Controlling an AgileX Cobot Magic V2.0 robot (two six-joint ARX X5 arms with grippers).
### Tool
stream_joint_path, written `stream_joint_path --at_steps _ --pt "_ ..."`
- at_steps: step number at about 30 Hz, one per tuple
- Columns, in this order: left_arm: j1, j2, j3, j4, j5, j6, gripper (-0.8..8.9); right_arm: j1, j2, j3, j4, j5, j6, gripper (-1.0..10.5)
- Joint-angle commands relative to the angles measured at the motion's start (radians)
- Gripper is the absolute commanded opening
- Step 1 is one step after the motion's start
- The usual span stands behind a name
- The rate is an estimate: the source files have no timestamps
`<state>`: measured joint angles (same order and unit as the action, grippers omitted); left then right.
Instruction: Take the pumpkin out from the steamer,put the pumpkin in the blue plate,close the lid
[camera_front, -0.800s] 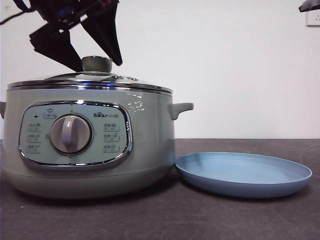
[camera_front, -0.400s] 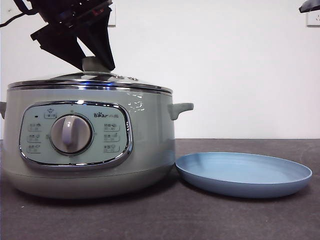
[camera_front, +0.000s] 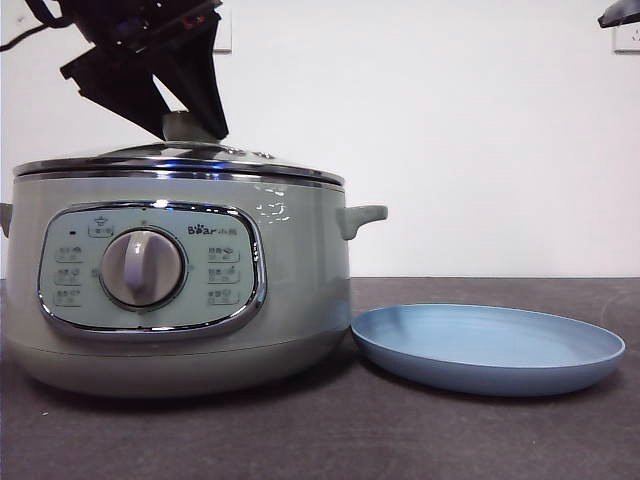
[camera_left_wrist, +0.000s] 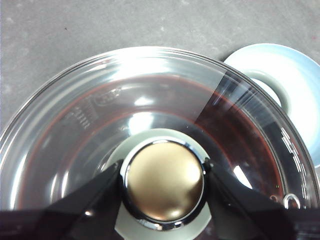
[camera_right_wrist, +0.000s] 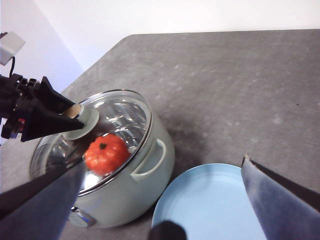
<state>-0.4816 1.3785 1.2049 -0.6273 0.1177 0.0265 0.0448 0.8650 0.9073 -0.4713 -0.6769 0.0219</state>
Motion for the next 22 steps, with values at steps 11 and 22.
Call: stream_joint_path --at_steps 11,22 --pt "-0.003 -0.339 0.033 0.013 -0.112 0.004 -0.08 0.219 0.134 0.081 0.004 0.11 -0.027 6.2" --pt "-0.003 -0.622 0.033 -0.123 -0.43 0.006 -0.08 0.51 0.518 0.444 -0.261 0.319 -0.126 7.3"
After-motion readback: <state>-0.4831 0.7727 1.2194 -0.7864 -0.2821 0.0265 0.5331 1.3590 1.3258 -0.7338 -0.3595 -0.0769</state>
